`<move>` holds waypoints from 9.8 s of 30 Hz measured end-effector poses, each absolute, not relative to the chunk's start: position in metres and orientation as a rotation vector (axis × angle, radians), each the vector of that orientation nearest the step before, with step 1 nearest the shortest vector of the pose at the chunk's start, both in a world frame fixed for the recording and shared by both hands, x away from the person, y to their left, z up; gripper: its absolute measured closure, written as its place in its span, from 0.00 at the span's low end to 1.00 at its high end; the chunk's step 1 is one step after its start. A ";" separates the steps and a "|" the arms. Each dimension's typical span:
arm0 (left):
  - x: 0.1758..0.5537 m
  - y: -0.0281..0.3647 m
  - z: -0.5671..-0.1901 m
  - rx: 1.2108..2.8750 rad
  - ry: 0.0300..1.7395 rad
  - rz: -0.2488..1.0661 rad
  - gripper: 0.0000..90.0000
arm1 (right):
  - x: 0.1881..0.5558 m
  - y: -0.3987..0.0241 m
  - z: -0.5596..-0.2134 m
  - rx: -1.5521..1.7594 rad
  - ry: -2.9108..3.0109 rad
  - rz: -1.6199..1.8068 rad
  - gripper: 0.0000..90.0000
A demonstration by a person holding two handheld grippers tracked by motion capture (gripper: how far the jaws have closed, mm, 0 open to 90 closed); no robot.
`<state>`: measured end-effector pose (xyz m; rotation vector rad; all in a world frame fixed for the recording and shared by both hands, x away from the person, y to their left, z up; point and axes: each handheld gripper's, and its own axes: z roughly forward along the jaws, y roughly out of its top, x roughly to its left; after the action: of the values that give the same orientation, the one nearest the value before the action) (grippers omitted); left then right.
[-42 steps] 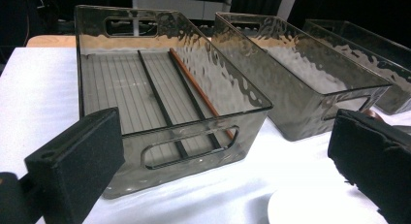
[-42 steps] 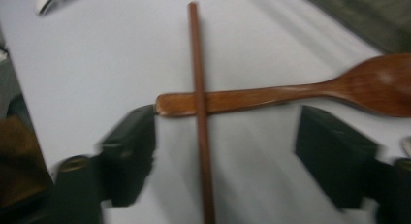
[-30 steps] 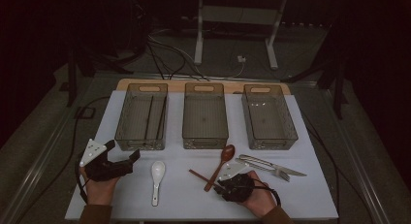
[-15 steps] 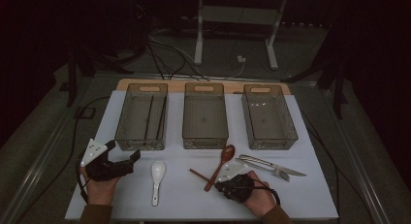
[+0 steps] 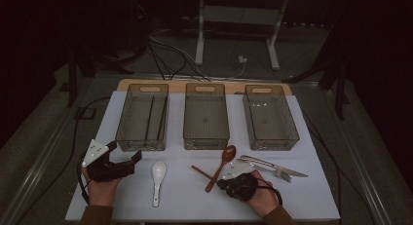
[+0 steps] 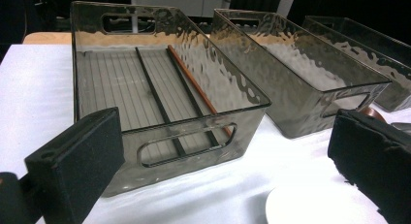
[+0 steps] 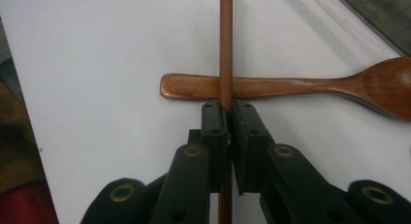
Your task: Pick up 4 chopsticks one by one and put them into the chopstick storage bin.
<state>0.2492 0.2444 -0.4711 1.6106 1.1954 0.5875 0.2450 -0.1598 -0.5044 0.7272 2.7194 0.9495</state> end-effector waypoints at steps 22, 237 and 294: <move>0.248 0.242 -0.472 1.616 1.190 0.584 0.01 | 0.253 -0.165 -0.488 0.790 2.607 1.049 0.94; 0.390 0.243 -0.410 1.501 1.318 0.368 0.94 | 0.269 -0.230 -0.470 1.197 2.243 1.282 0.00; 0.376 0.243 -0.422 1.558 1.283 0.492 0.01 | 0.268 -0.236 -0.469 1.195 2.220 1.312 0.00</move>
<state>0.3760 0.2429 -0.4220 1.5584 1.2833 0.4923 0.2679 -0.2358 -0.4694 1.1955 2.2202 1.3118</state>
